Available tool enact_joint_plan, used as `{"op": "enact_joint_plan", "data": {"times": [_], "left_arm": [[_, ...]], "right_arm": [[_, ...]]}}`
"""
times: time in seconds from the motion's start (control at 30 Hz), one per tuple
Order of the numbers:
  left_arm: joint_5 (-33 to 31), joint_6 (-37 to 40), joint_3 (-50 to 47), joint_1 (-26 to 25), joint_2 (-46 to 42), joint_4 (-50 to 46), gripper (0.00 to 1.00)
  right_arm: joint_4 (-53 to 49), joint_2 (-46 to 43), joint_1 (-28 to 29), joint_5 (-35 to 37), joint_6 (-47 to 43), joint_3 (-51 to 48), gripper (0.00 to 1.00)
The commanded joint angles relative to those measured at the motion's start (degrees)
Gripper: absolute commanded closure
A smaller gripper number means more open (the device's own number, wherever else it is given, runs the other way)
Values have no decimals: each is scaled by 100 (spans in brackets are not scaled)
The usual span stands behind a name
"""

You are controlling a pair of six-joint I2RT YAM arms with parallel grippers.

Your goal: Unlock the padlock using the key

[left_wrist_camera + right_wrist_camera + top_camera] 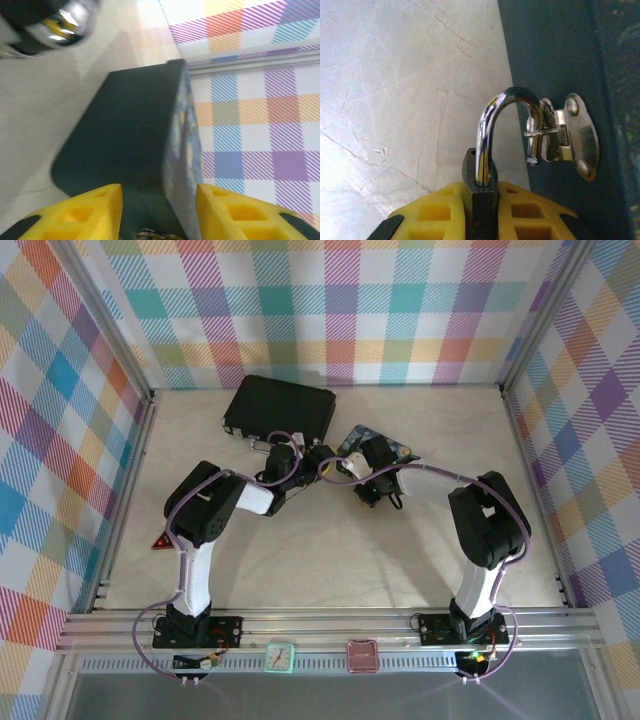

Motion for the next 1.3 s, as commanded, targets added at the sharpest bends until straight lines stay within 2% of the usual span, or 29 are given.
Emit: {"op": "enact_joint_plan", "data": {"times": [0.0, 0.2, 0.33, 0.47, 0.63, 0.87, 1.03, 1.27], "left_arm": [[34, 250, 242, 65, 20, -371, 57], [168, 123, -23, -130, -83, 47, 59], [144, 20, -29, -462, -42, -14, 67], [-67, -158, -117, -637, 276, 156, 67], [94, -541, 184, -665, 713, 732, 69], [-218, -577, -147, -743, 523, 894, 68], [-80, -835, 198, -794, 827, 1124, 68], [-173, -1041, 17, -917, 747, 1523, 65]], "right_arm": [[444, 95, -36, -340, -483, 138, 100], [417, 234, -36, -344, -603, 280, 100], [385, 242, -36, -319, -563, 238, 100], [279, 286, -36, -340, -540, 305, 100], [251, 282, -35, -396, -551, 305, 100], [398, 99, -53, -729, -501, 244, 100], [347, 148, -61, -802, -568, 307, 100], [228, 207, -79, -835, -630, 358, 100]]}}
